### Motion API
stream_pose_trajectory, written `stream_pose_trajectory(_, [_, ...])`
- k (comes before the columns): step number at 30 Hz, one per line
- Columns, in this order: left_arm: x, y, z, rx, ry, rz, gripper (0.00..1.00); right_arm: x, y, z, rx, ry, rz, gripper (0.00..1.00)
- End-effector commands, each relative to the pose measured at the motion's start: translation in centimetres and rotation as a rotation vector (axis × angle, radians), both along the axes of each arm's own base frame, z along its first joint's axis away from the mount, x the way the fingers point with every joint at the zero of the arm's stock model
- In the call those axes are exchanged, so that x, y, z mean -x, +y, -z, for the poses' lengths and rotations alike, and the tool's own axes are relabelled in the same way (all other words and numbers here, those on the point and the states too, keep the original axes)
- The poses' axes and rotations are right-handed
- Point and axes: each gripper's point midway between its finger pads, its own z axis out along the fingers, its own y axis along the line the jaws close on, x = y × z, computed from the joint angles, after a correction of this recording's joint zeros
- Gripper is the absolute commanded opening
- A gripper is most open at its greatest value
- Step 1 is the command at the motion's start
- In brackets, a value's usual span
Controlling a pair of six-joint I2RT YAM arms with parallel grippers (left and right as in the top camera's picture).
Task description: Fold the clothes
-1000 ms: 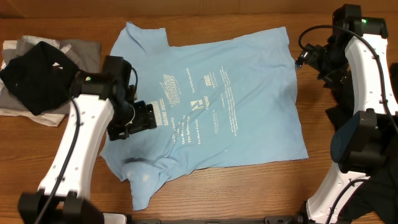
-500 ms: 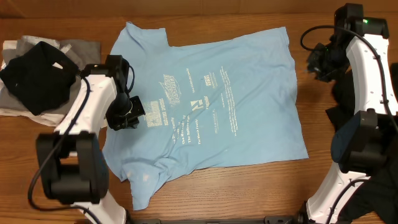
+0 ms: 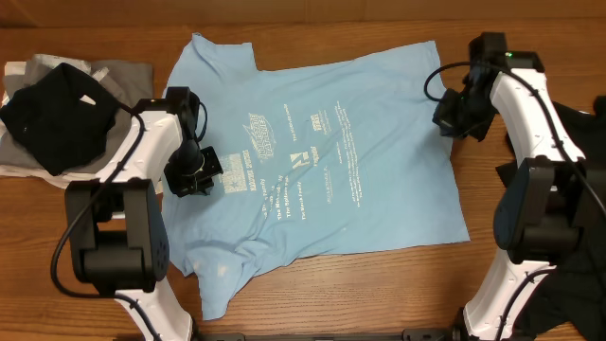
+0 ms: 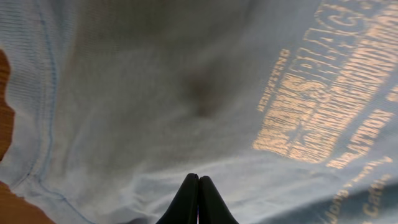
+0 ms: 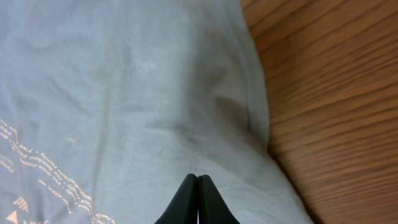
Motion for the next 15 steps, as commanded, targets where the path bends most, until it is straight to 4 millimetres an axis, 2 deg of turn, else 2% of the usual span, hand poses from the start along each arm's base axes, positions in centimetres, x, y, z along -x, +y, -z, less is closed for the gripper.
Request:
stream_pose_trajectory(1, [0.5, 0.9, 1.6, -0.016, 0.05, -0.008, 0.04, 0.1, 0.1, 0.4, -0.023, 0.003, 0.0, 0.04])
stream_pose_trajectory(6, [0.5, 1.5, 2.5, -0.016, 0.068, -0.026, 0.04, 0.1, 0.3, 0.8, -0.03, 0.009, -0.002, 0.06])
stream_pose_trajectory(15, [0.1, 2.5, 2.6, -0.022, 0.052, -0.045, 0.07, 0.2, 0.6, 2.1, -0.036, 0.038, -0.008, 0.06])
